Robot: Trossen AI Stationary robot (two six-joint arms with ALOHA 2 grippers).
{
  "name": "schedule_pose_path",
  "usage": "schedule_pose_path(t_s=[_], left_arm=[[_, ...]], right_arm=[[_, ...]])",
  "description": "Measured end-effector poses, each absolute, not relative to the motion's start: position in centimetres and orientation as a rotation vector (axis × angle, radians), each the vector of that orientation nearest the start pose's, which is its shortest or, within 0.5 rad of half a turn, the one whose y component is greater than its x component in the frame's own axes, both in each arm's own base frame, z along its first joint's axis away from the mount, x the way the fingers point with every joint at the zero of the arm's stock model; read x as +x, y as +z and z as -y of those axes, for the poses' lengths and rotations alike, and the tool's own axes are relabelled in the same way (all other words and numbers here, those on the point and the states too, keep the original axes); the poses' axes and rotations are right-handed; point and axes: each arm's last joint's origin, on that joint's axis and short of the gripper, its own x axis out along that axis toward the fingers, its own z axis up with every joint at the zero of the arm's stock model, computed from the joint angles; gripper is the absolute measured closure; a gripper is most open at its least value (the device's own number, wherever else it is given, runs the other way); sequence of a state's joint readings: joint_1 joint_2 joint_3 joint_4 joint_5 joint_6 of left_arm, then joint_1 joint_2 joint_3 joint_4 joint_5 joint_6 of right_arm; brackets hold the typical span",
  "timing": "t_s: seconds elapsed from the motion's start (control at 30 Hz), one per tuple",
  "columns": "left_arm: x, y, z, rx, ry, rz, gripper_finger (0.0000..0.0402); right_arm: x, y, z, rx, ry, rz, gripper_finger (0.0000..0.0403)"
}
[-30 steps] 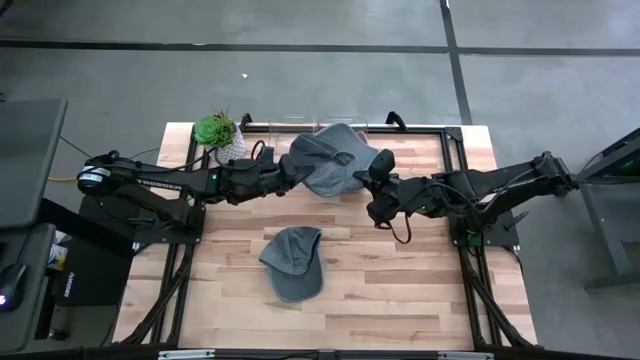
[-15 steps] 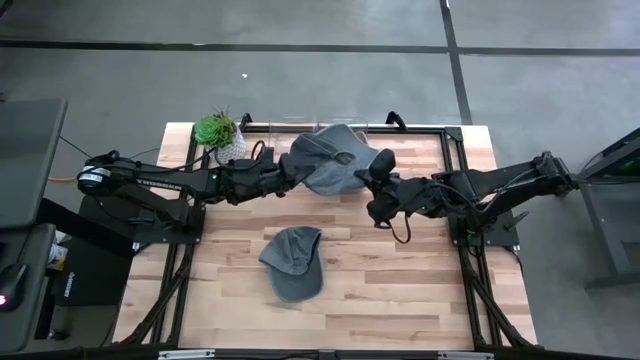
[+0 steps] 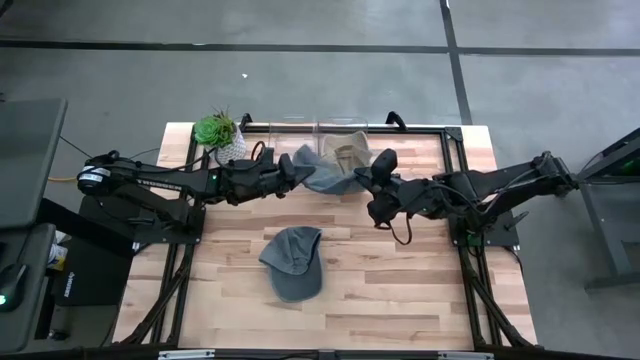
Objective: Pick & Place hat
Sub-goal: Put the top gray cap into the left transparent bin
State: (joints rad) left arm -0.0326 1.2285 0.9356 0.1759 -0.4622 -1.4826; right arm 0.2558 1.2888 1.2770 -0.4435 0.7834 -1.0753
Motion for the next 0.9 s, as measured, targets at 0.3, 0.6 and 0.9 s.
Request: schedule_pose_path(t_s=[0.3, 0.6, 0.9], left_arm=[[27.7, 32.8, -0.4, -1.419, 0.435, 0.225, 0.0401], [27.6, 32.8, -0.6, -1.403, 0.487, 0.275, 0.0401], [27.1, 32.9, -1.2, -1.32, 0.696, 0.464, 0.0401]], right_arm=[[26.4, 37.8, -4.5, -1.204, -0.413, -0.688, 0.0218], [25.1, 38.5, -4.0, -1.052, -0.565, -0.673, 0.0211], [23.9, 37.9, -3.7, -0.797, -0.627, -0.655, 0.0213]])
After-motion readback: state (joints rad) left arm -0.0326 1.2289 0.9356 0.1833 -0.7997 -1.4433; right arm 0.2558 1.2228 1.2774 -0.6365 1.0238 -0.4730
